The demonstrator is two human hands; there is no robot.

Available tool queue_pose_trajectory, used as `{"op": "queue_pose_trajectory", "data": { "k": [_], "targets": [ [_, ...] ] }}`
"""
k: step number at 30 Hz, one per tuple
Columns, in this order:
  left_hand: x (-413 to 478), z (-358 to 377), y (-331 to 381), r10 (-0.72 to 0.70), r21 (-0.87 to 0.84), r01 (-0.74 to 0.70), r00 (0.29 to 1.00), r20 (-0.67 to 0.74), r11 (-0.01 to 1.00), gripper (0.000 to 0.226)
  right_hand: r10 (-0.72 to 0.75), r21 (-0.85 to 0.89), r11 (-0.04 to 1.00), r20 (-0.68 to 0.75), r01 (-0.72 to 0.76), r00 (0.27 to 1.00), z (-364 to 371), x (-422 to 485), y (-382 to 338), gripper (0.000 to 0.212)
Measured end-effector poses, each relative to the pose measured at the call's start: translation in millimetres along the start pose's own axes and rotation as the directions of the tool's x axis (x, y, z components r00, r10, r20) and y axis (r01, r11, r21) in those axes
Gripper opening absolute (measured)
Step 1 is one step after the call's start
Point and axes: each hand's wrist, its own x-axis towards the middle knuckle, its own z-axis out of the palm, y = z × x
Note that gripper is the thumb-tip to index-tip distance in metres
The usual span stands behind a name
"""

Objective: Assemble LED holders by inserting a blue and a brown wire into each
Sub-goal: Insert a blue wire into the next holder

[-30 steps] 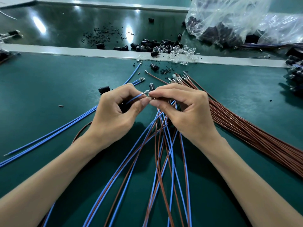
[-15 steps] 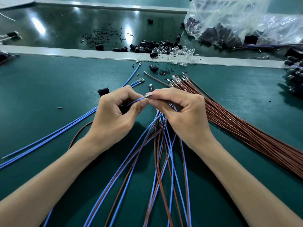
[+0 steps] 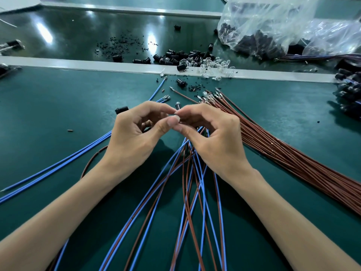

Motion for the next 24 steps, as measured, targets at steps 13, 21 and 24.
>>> {"op": "queue_pose_trajectory", "data": {
  "k": [13, 21, 24],
  "targets": [
    [2.6, -1.1, 0.1, -0.026, -0.067, 0.029, 0.999, 0.038, 0.997, 0.009, -0.172, -0.139, 0.976, -0.005, 0.170, 0.985, -1.0, 0.4, -1.6, 0.013],
    [2.0, -1.2, 5.4, 0.022, -0.078, -0.023, 1.000, -0.015, 0.997, 0.005, -0.203, -0.162, 0.968, -0.053, 0.192, 0.978, -2.2, 1.2, -1.5, 0.013],
    [1.8, -1.2, 6.0, -0.019, -0.087, 0.012, 0.996, -0.087, 0.996, 0.010, -0.220, -0.169, 0.963, -0.058, 0.208, 0.974, -3.3, 1.7, -2.2, 0.014]
  ]
}}
